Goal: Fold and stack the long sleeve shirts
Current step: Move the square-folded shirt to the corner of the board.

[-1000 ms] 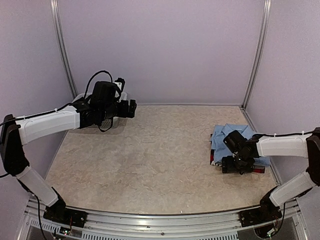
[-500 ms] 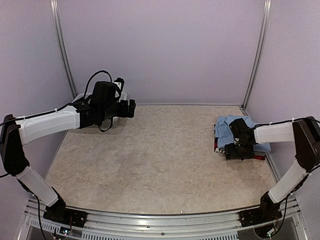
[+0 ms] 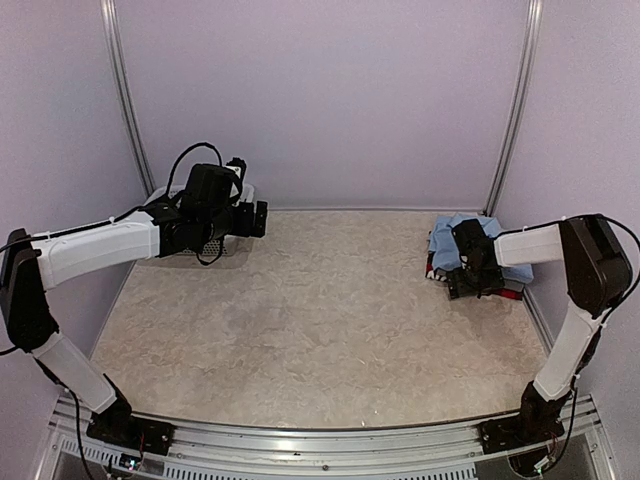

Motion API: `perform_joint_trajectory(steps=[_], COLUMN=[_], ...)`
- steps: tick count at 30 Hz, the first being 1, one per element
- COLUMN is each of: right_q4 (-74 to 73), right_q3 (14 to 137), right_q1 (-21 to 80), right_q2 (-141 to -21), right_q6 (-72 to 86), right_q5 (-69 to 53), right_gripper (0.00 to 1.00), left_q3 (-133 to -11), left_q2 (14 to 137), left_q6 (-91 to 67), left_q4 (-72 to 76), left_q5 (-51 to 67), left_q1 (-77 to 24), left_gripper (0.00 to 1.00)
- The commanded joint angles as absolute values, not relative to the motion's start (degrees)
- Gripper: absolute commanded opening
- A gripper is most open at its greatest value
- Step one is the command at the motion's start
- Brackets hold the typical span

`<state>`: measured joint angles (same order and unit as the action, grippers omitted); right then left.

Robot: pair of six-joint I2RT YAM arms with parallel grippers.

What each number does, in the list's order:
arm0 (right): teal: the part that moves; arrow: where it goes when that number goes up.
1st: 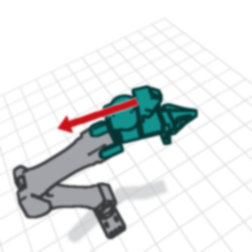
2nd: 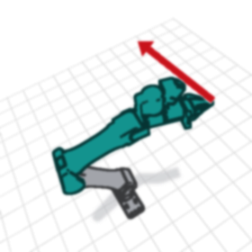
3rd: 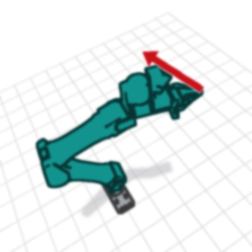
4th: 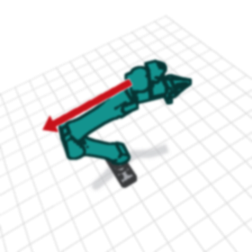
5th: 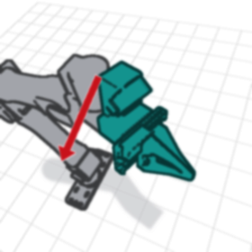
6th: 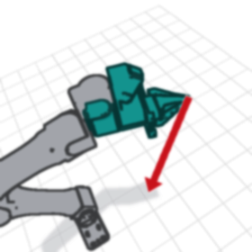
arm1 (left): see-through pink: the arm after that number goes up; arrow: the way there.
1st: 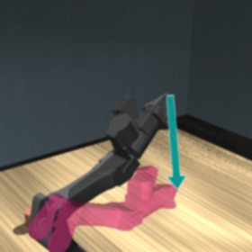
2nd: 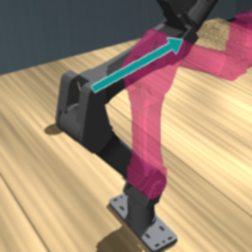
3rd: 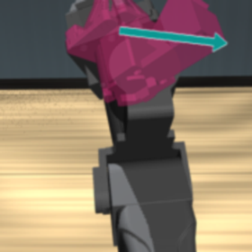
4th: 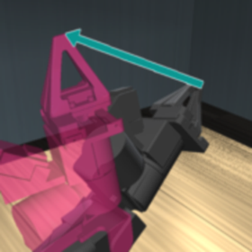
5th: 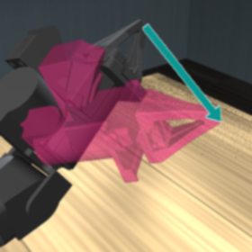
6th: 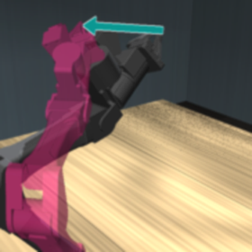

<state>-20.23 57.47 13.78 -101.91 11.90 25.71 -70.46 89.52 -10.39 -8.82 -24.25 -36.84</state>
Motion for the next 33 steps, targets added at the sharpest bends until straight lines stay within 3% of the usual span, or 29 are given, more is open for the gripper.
perform_joint_trajectory(steps=[1,25,33], right_q4=[-25.7,-24.3,-24.3], right_q3=[55.7,56.8,63.6], right_q1=[11.3,3.0,2.2], right_q2=[-101.3,-101.6,-106.4], right_q6=[12.6,14.5,12.2], right_q5=[29.7,36.1,39.6], right_gripper=[0.97,1.00,1.00], left_q3=[-70.2,-69.4,-68.7], left_q2=[88.7,90.1,90.6], left_q6=[-9.8,-10.2,-10.7], left_q4=[-9.4,-10.5,-10.7], left_q5=[-25.4,-26.5,-26.7], left_q1=[-36.7,-36.2,-35.8], left_gripper=[0.99,0.99,0.99])
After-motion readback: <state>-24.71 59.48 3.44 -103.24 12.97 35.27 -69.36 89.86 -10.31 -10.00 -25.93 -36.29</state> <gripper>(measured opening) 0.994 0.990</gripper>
